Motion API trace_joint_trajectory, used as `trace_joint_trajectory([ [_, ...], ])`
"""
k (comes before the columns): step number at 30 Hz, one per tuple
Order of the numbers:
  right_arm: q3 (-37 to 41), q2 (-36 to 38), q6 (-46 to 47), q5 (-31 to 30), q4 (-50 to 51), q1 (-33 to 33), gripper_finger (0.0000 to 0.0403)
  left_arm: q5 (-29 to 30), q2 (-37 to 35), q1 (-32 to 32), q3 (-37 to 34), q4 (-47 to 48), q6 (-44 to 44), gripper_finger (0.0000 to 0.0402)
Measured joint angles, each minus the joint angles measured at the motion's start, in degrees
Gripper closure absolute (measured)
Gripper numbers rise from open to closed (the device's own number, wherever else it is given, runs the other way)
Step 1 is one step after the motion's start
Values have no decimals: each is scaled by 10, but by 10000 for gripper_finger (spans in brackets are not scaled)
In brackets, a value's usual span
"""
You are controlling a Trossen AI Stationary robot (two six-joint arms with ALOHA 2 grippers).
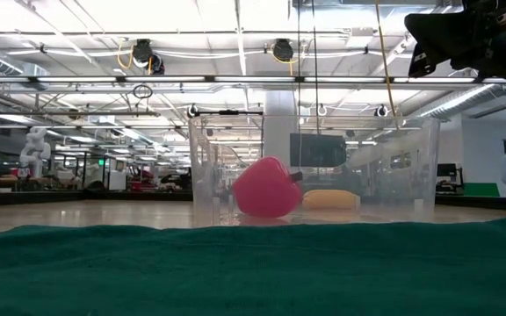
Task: Pick and placing Produce into tupperware
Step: Put the banana into the transparent bin
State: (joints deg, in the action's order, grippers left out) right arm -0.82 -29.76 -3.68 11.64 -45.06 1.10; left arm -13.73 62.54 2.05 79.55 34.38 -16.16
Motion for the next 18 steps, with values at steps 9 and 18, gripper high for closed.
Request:
trace_joint_trajectory([
  [9, 0, 0, 0, 0, 1, 0, 403, 139, -92, -22, -171, -81, 122, 401],
  [18, 0, 0, 0, 0, 0, 0, 403, 159, -120, -4, -211, -93, 136, 402],
])
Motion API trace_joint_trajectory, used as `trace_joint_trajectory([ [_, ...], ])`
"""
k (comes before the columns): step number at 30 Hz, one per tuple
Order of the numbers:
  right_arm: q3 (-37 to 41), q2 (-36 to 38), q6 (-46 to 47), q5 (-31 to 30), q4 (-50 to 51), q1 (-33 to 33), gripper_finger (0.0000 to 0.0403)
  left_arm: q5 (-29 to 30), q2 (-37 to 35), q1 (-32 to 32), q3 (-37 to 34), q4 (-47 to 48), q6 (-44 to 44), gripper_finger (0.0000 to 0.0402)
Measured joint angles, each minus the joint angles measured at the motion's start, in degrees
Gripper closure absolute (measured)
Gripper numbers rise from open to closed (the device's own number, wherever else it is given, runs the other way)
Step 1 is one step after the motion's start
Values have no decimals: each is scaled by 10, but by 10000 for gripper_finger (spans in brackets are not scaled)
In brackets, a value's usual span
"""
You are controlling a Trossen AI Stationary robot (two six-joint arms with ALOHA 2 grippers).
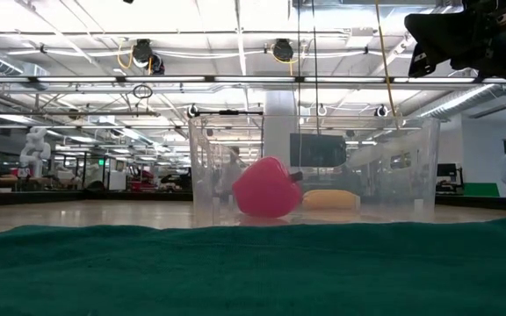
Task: Pick and placing Produce into tupperware
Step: Put the banana into the transparent bin
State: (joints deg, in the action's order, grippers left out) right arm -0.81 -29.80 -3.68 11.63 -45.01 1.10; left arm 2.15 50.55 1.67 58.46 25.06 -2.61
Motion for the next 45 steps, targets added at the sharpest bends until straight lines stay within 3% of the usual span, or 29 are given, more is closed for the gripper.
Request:
trace_joint_trajectory([
  [10, 0, 0, 0, 0, 2, 0, 403, 52, -29, 19, -102, -157, 4, 402],
  [17, 0, 0, 0, 0, 5, 0, 403, 29, -64, 19, -160, -154, 20, 402],
  [30, 0, 0, 0, 0, 2, 0, 403, 160, -116, 51, -236, -137, 94, 402],
  [39, 0, 0, 0, 0, 2, 0, 403, 153, -160, 75, -296, -242, 63, 402],
  [45, 0, 0, 0, 0, 2, 0, 403, 153, -192, 75, -330, -253, 45, 402],
])
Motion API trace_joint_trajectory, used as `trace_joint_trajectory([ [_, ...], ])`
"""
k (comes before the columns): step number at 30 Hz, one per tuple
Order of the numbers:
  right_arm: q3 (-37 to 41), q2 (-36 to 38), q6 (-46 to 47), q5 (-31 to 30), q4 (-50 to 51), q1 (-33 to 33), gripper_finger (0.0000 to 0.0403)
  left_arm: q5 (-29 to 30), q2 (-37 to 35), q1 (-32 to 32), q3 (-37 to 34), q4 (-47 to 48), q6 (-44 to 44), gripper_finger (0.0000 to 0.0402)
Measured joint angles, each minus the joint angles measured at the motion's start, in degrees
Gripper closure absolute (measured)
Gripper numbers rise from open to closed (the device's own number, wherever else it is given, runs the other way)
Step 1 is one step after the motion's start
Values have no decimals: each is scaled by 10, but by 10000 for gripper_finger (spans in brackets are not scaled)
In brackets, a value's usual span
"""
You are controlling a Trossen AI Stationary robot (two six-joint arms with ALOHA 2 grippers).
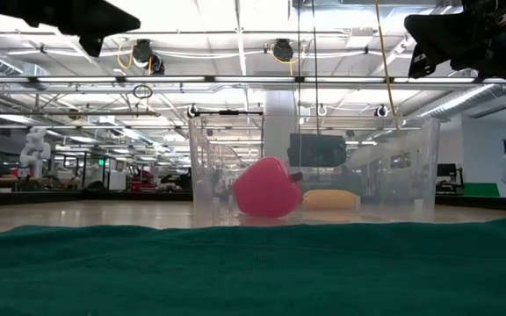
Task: Pick and placing Produce into tupperware
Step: Put the banana into the transparent bin
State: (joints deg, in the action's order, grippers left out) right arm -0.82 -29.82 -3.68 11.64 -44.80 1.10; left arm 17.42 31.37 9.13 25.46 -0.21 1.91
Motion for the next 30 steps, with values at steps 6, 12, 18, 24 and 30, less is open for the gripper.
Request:
trace_joint_trajectory([
  [6, 0, 0, 0, 0, 0, 0, 403, 3, -3, -1, -29, 13, -13, 402],
  [12, 0, 0, 0, 0, 0, 0, 403, 5, -8, -1, -68, -31, -7, 402],
  [18, 0, 0, 0, 0, 0, 0, 403, 5, -48, -1, -91, -48, -17, 402],
  [24, 0, 0, 0, 0, 0, 0, 403, 3, -95, -1, -114, -49, -24, 402],
  [30, 0, 0, 0, 0, 0, 0, 403, 3, -130, -1, -154, -66, -30, 402],
])
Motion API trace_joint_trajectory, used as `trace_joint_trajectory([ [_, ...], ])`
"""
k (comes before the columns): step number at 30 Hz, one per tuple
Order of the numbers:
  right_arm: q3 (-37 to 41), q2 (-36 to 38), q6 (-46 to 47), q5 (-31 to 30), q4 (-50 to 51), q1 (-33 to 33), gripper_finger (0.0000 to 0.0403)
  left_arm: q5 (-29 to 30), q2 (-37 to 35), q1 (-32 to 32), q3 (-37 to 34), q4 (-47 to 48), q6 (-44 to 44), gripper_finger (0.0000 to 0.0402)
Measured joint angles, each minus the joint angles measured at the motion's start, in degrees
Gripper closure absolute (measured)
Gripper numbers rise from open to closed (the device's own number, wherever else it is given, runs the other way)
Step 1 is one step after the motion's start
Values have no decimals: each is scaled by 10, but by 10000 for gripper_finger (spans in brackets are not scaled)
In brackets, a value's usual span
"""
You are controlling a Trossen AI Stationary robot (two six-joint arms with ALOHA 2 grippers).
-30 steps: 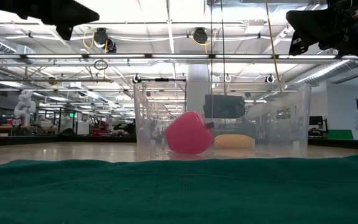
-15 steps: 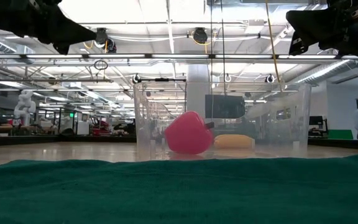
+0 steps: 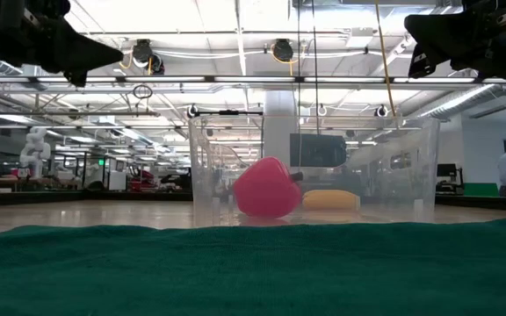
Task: Pick and placing Produce into tupperware
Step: Put the banana into the transparent bin
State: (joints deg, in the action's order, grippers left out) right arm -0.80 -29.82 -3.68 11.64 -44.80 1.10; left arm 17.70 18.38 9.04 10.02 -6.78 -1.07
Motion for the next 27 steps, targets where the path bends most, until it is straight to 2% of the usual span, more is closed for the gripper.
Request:
trace_joint_trajectory([
  [7, 0, 0, 9, 0, 0, 0, 403, -1, -8, 0, -24, -10, 23, 401],
  [27, 0, 0, 11, 0, -7, 0, 403, 3, -7, 0, -25, -4, 28, 400],
])
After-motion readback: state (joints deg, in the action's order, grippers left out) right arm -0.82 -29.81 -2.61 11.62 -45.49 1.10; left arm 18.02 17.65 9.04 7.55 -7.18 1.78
